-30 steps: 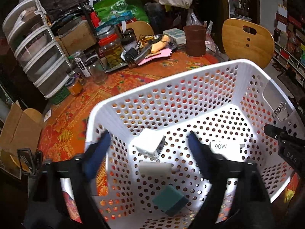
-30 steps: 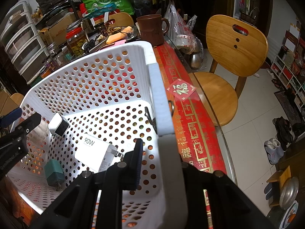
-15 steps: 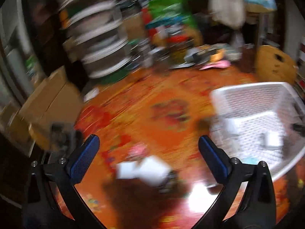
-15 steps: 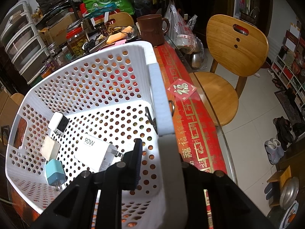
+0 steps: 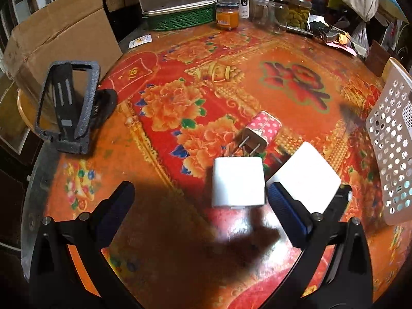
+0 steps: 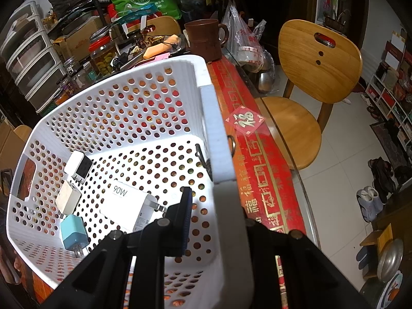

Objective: Organize rigid objects
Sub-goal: 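Grasp the white cube charger with the left tool, then carry the white cube charger over the basket and open the left tool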

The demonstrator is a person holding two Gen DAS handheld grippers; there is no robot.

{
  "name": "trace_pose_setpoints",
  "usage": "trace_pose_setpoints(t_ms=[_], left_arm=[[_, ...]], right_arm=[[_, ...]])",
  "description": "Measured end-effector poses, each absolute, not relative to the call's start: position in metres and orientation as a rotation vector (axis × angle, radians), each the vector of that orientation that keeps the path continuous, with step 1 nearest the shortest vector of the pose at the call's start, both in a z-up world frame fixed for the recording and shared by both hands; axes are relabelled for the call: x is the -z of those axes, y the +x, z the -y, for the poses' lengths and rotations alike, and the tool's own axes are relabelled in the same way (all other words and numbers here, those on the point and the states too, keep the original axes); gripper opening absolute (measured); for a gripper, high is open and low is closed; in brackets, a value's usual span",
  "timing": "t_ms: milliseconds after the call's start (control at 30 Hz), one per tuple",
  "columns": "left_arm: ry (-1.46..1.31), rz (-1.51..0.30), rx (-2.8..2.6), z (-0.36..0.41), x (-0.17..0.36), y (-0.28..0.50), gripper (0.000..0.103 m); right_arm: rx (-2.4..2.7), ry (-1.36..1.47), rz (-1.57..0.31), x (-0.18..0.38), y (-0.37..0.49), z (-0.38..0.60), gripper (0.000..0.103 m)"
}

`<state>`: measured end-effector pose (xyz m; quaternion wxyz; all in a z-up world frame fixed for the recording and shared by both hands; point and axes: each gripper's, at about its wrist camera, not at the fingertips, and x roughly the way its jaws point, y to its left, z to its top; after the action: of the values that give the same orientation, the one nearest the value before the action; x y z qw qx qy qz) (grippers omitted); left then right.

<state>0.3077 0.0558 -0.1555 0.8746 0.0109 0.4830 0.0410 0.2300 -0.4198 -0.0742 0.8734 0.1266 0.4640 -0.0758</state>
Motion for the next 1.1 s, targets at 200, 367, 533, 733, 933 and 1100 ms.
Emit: trace_pose_setpoints(t_ms=[200, 367, 533, 733, 933, 1100], left_arm=[[0.006, -1.037, -0.099, -0.05, 0.174, 0.326, 0.096], [-0.064, -1.033, -0.033, -0.049, 0.17, 0.329, 0.054], [0.002, -1.02, -0.054, -0.039, 0.162, 0.327, 0.04], [-0.005, -0.951, -0.095, -0.052, 0.129, 0.32, 0.04], [0.002, -0.842, -0.202, -0.063, 0.078, 0.316, 0.04], [0.015, -0.805, -0.201, -0.056, 0.052, 0.313, 0.04]], right_arm=[[0.159, 0.264, -0.969, 0.074, 0.231, 0.42, 0.02], [0.159, 0.265, -0.969, 0.074, 0.23, 0.42, 0.02], [0.156, 0.264, -0.973, 0.074, 0.229, 0.421, 0.02], [0.151, 0.263, -0.971, 0.074, 0.227, 0.421, 0.02], [0.15, 0.262, -0.968, 0.074, 0.228, 0.421, 0.02], [0.149, 0.262, -0.969, 0.074, 0.227, 0.421, 0.021]])
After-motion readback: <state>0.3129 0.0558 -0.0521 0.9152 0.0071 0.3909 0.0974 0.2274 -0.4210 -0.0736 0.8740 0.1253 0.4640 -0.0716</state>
